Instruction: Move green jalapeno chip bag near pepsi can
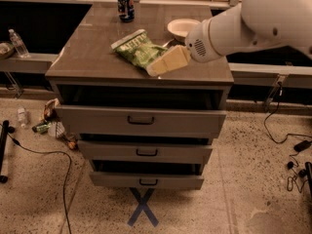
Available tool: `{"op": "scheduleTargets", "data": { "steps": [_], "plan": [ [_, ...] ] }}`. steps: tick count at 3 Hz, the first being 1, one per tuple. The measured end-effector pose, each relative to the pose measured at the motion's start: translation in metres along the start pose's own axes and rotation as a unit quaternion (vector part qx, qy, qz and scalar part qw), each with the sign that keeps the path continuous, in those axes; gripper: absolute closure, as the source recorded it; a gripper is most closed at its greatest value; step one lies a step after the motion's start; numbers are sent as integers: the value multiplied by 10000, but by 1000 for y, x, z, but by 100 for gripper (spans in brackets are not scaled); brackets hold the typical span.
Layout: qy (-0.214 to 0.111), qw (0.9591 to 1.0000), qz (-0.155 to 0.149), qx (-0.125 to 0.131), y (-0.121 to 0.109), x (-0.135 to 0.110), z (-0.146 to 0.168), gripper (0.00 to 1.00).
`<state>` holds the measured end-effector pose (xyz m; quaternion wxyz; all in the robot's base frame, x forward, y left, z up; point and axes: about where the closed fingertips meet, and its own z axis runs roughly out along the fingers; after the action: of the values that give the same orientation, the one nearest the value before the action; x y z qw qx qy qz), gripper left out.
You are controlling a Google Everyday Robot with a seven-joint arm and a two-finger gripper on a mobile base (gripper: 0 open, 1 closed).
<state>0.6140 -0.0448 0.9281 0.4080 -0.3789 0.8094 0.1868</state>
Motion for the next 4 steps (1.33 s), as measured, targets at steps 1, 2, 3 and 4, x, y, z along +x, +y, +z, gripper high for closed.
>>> {"op": "scheduleTargets", "data": {
  "steps": [1,2,3,4],
  "plan": [
    [-507,9982,299,136,-11,-17,44,0],
    [-590,9963,354,519,-21,-29,74,0],
    [-626,9958,398,542,-19,-35,80,0],
    [-894,9940,384,499,-19,-47,106,0]
  ]
}}
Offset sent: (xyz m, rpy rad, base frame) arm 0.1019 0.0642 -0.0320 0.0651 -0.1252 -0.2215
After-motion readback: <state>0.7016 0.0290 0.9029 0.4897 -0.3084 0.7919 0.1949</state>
